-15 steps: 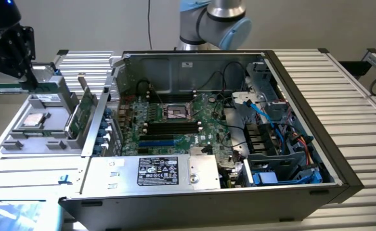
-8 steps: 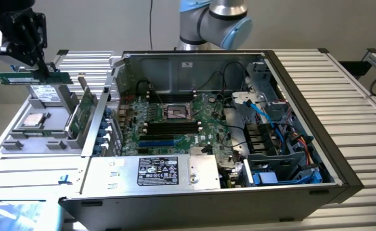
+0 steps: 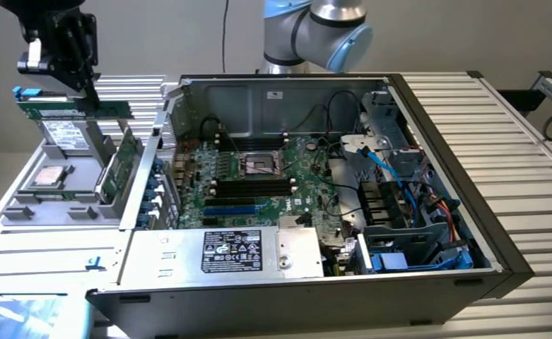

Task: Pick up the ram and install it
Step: 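Pick up the ram and move it above insertion slot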

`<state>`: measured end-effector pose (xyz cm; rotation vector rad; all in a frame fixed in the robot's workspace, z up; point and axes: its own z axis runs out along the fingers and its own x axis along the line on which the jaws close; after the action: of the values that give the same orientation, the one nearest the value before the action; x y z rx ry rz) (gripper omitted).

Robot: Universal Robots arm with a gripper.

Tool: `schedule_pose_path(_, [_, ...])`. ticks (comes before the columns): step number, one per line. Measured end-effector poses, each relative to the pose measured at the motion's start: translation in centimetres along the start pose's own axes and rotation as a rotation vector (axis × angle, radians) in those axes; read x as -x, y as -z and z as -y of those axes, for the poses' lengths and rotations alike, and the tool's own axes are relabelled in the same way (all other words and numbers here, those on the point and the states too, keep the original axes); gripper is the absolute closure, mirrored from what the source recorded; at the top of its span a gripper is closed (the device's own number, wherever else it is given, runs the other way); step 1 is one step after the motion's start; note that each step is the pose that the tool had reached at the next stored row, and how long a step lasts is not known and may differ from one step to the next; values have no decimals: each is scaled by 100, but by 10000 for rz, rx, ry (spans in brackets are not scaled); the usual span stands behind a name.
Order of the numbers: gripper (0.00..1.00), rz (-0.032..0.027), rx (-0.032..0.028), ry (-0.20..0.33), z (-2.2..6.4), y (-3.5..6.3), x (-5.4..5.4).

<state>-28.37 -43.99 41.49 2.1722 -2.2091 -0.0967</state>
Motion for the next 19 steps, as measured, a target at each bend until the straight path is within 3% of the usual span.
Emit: schedule_pose_path(19, [86,-1,9,3,861,92,15])
